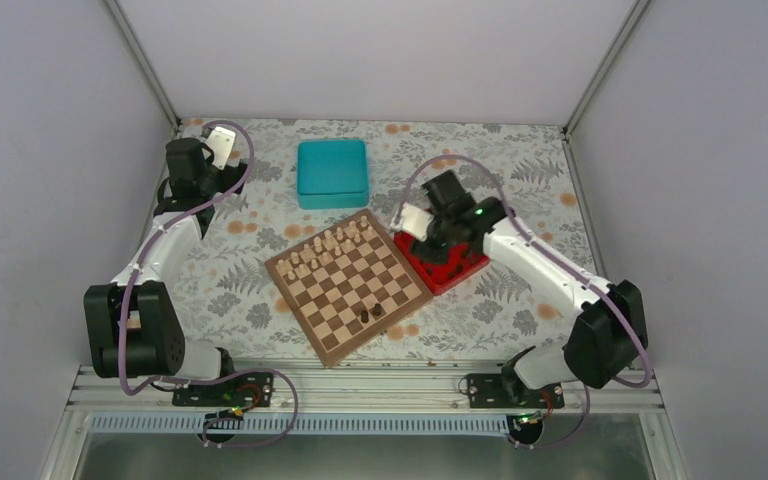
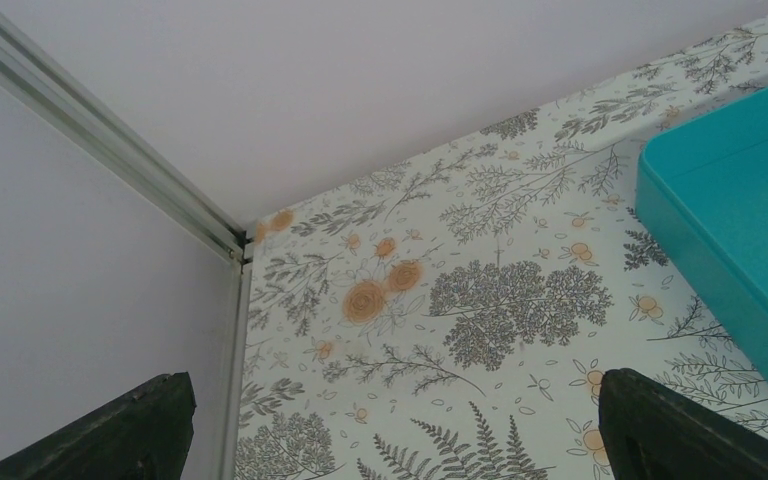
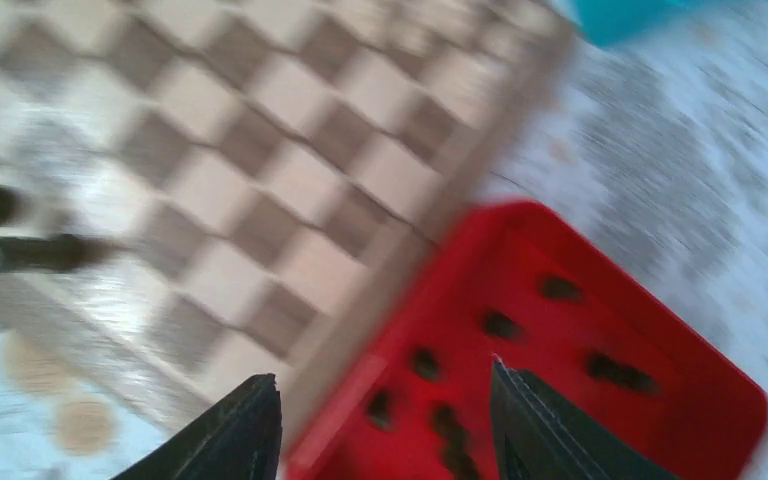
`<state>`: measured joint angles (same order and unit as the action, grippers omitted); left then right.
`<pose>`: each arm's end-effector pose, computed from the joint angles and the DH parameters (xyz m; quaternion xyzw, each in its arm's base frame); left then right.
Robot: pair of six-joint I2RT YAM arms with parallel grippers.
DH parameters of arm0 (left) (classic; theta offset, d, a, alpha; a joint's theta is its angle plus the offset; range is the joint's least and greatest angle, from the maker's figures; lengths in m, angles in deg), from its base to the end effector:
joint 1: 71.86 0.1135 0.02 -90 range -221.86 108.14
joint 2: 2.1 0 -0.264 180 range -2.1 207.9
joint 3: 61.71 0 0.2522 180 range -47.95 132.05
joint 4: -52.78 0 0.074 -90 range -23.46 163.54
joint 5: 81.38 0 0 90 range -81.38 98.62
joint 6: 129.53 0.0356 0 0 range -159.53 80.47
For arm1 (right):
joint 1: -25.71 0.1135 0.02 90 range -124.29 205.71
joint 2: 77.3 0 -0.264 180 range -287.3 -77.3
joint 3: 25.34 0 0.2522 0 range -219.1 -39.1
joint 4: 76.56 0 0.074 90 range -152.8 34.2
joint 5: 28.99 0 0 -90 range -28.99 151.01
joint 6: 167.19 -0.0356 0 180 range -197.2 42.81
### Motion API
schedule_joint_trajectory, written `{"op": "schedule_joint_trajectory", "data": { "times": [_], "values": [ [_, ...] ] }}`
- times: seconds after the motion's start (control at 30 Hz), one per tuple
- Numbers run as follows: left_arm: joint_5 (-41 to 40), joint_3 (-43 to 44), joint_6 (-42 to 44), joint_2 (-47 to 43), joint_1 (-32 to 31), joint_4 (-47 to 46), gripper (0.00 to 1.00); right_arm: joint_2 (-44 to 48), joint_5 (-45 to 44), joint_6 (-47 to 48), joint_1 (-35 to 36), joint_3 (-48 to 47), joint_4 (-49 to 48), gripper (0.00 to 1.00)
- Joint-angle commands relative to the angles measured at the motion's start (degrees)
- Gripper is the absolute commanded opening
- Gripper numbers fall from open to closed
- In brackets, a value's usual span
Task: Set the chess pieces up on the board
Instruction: Pick up the chess piece from the storage box.
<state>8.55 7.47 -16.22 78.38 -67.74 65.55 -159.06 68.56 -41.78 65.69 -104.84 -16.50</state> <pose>0.3229 0.0233 0.2797 0.1395 0.8273 0.1295 0.5285 0.2153 0.1867 0.2680 -0.6049 0.7570 0.0734 0.2360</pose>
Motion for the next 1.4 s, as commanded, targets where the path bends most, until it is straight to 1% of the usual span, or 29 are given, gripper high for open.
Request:
{"op": "schedule_joint_trajectory", "data": {
  "times": [0.0,0.17,0.27,0.37,0.57,0.63,0.7,0.8,1.37],
  "values": [
    [1.00,0.30,-0.63,-1.90,0.27,-0.09,1.00,-1.38,-3.13,4.99,-12.02,-2.03,0.57,0.53],
    [0.91,0.05,-0.55,-2.00,0.22,-0.07,1.00,-6.56,-3.22,7.23,-19.53,-2.94,-0.15,0.47],
    [0.73,0.04,-0.48,-1.91,0.25,-0.09,1.00,-9.77,-2.83,7.45,-21.24,-2.76,-0.08,0.42],
    [0.78,0.06,-0.45,-1.90,0.28,-0.15,1.00,-11.71,-2.28,7.85,-21.53,-1.65,-0.01,0.40],
    [0.95,0.04,-0.37,-1.65,0.34,-0.18,1.00,-13.19,-1.60,8.01,-21.53,0.42,-1.48,0.39],
    [0.88,0.10,-0.37,-1.65,0.27,-0.17,1.00,-13.17,-1.37,8.08,-21.53,0.56,-1.41,0.37],
    [0.79,0.13,-0.39,-1.79,0.27,-0.07,1.00,-14.90,-1.03,8.25,-21.53,0.52,-1.11,0.33],
    [0.86,0.05,-0.28,-1.74,0.27,-0.08,1.00,-15.23,-0.59,8.34,-21.53,0.64,-0.46,0.30],
    [0.80,0.11,-0.19,-1.39,0.33,-0.15,1.00,-15.57,0.42,8.25,-21.62,3.33,-0.12,0.29]
  ]
}}
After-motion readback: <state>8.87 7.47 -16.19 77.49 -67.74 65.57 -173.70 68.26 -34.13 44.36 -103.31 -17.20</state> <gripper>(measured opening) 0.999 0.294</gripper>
